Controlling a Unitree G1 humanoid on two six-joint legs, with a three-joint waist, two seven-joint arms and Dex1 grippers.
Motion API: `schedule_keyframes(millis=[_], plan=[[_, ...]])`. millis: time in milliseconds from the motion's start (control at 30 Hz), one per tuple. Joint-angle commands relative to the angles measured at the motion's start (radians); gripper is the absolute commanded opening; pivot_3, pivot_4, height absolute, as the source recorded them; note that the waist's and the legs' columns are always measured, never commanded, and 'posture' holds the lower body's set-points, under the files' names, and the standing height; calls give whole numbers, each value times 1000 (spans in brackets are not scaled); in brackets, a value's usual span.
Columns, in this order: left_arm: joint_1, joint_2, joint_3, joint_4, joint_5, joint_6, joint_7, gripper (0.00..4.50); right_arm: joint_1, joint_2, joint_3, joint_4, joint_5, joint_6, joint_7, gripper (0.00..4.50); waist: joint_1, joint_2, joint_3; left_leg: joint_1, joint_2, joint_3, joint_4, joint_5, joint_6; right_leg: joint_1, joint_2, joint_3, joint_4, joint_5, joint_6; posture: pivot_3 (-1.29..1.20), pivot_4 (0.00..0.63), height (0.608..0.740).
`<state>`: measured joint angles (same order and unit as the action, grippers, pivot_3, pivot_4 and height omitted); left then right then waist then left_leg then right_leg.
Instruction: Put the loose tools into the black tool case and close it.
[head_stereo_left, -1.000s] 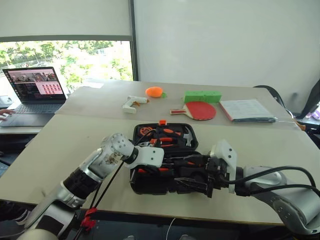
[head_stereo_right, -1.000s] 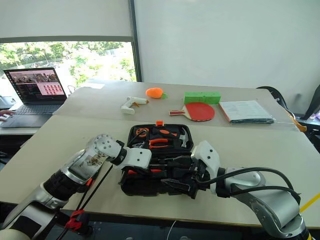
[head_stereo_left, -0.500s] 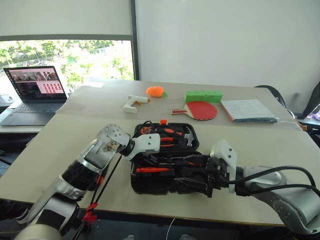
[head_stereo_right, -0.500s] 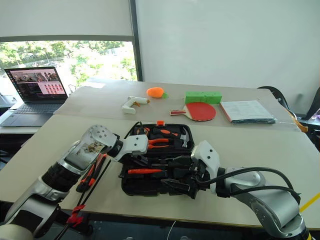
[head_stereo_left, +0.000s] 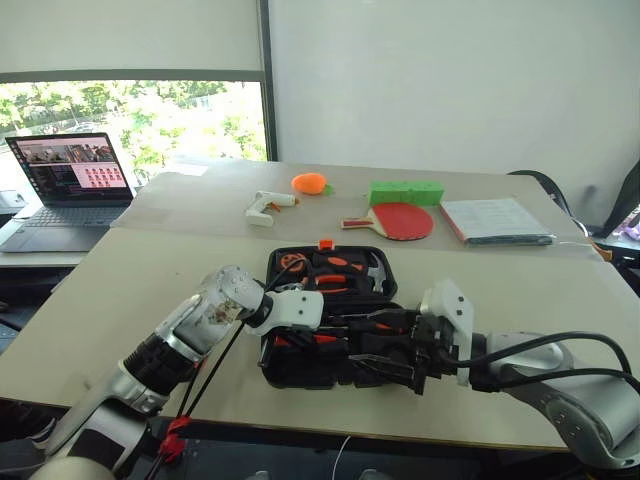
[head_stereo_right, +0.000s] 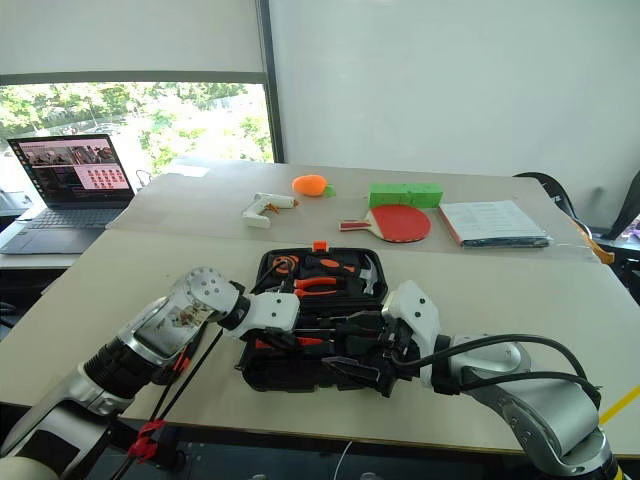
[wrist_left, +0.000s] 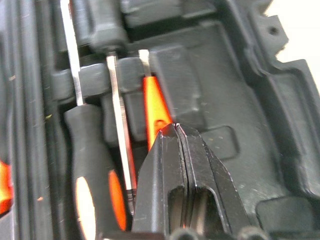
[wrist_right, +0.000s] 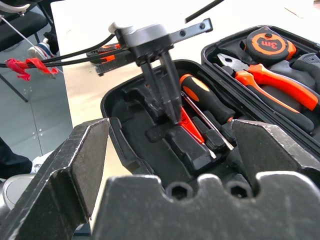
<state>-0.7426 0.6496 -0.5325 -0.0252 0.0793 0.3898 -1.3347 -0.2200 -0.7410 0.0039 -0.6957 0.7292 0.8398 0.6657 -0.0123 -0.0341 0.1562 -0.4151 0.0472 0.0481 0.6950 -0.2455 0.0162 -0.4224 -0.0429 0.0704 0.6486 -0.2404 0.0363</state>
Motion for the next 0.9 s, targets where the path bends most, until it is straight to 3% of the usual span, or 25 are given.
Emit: schedule_keyframes(millis=[33, 400, 900], plan=[[1, 8, -3, 11, 36, -17, 18, 53, -10, -1, -15, -20, 7, -6, -5, 4500, 0, 0, 0, 0, 0, 0, 0, 0, 0, 0, 0, 0, 0, 0, 0, 0, 150, 736], [-45, 20, 130, -40, -139, 174, -48, 53, -3, -7, -11, -17, -1, -14, 7, 4500, -1, 0, 0, 0, 0, 0, 0, 0, 0, -1, 0, 0, 0, 0, 0, 0, 150, 736], [0, 29, 79, -43, -91, 96, 14, 53, -16, -4, -1, -10, -8, -13, 13, 4500, 1, 0, 0, -1, 0, 0, 0, 0, 0, -1, 0, 0, 0, 0, 0, 0, 150, 736]])
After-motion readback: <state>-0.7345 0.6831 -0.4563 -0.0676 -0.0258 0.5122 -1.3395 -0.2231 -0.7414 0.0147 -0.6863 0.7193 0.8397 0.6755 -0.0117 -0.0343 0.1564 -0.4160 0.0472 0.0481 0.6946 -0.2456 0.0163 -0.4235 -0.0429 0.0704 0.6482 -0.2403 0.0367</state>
